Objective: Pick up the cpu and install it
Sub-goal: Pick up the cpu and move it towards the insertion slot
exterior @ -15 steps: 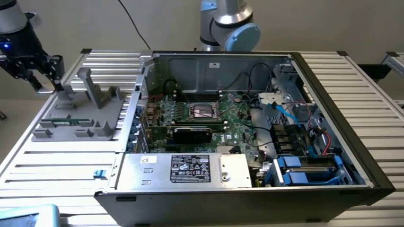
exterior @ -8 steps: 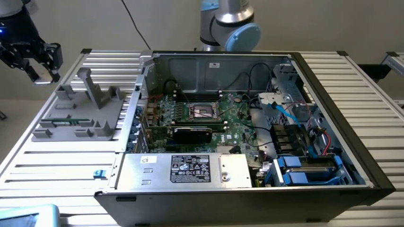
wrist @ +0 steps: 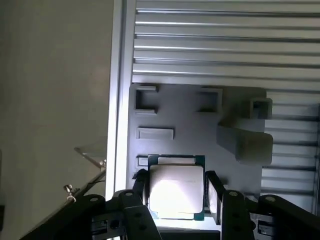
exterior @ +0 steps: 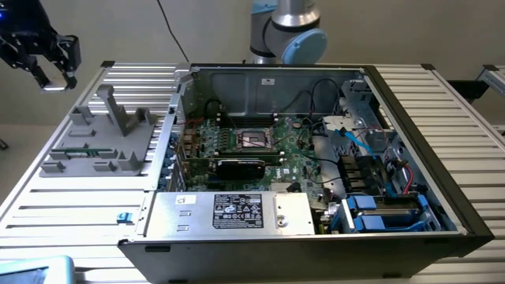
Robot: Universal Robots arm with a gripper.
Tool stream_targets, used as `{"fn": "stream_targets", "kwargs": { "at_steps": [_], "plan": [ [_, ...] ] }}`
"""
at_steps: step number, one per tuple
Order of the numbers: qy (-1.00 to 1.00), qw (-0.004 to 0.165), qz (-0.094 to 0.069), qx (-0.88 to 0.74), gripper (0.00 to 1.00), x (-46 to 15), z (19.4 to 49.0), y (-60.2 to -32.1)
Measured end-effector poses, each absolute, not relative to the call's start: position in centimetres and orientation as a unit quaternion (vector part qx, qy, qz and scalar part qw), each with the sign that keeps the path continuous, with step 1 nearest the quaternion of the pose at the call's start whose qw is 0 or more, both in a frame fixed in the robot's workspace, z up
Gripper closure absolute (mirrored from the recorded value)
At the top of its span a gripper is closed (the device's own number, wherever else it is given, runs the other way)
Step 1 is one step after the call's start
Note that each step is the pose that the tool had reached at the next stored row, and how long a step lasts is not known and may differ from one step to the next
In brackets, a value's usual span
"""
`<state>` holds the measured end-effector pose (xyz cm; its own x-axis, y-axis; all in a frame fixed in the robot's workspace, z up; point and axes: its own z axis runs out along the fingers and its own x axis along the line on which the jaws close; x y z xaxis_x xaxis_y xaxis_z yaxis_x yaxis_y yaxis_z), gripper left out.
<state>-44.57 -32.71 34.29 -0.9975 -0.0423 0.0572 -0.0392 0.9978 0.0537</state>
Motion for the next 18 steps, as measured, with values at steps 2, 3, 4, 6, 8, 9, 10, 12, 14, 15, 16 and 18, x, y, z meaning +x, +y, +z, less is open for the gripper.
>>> {"fn": "stream_targets", "kwargs": {
  "at_steps": [2,3,4,6,8,9,10,12,14,15,16,18],
  "plan": [
    [-0.999,0.031,-0.026,0.020,0.44,-43.9,35.1,-32.7],
    [-0.999,0.031,-0.026,0.020,0.44,-43.5,35.4,-32.7],
    [-0.999,0.032,-0.026,0.020,0.44,-43.1,35.8,-32.7],
    [-0.999,0.033,-0.026,0.020,0.44,-42.2,36.3,-32.7],
    [-0.999,0.034,-0.026,0.020,0.44,-41.4,36.9,-32.7],
    [-0.999,0.034,-0.026,0.020,0.44,-41.0,37.2,-32.7],
    [-0.999,0.034,-0.026,0.020,0.44,-40.5,37.5,-32.7],
    [-0.999,0.035,-0.026,0.020,0.44,-39.7,38.0,-32.7],
    [-0.999,0.037,-0.026,0.020,0.44,-38.8,38.3,-32.7],
    [-0.999,0.038,-0.026,0.020,0.44,-38.4,38.4,-32.7],
    [-0.999,0.039,-0.026,0.020,0.44,-37.9,38.6,-32.7],
    [-0.999,0.040,-0.026,0.020,0.44,-37.0,38.7,-32.7]
  ]
}}
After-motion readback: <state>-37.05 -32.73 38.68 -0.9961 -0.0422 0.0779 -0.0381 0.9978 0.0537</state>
